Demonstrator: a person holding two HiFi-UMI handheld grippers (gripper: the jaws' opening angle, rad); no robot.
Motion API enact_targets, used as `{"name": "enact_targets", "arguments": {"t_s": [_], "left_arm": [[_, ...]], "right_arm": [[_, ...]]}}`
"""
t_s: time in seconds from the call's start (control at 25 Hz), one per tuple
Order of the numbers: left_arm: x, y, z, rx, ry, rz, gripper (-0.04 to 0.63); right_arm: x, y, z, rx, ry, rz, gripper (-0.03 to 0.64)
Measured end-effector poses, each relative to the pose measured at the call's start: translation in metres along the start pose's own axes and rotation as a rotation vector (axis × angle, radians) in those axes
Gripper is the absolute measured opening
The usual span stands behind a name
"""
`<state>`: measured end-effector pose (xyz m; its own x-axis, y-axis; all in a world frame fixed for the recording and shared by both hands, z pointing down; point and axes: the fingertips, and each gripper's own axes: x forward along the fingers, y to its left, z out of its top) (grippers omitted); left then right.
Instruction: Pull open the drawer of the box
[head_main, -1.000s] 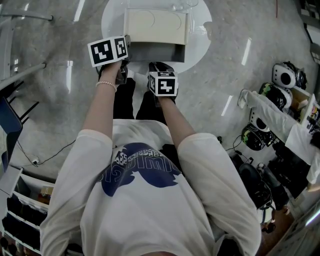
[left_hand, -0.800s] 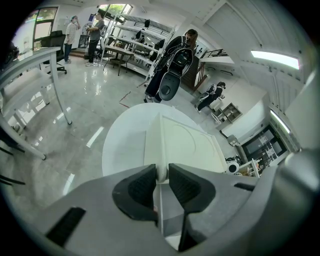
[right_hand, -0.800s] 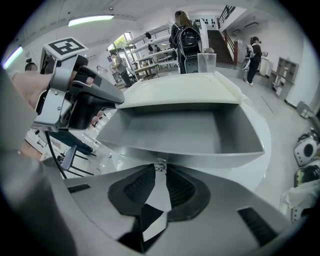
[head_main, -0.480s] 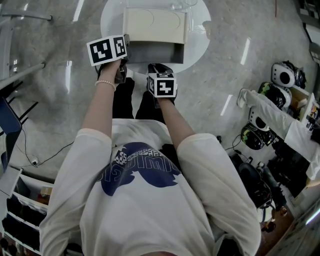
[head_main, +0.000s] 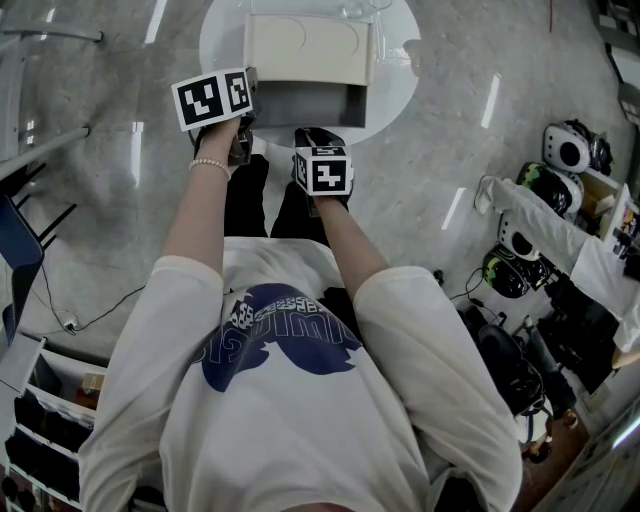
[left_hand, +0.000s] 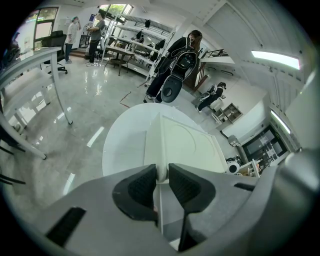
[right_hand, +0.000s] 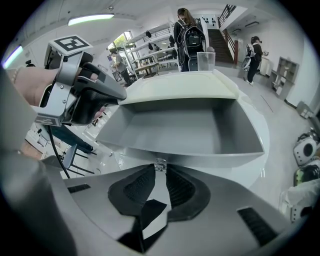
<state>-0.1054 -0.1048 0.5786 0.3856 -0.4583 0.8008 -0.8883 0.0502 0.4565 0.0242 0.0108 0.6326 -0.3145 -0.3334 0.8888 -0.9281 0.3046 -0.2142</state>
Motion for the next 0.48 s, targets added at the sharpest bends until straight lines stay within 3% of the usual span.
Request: {"name": "enact_targets", "arguments": {"t_s": [0.48], "left_arm": [[0.0006,0.0003,-0.0011,-0.003,0.002,-0.001,0.087]], "right_arm": [[-0.0004,0.0023,-0.0066,0.001,0.008,0.004,0.064]]}}
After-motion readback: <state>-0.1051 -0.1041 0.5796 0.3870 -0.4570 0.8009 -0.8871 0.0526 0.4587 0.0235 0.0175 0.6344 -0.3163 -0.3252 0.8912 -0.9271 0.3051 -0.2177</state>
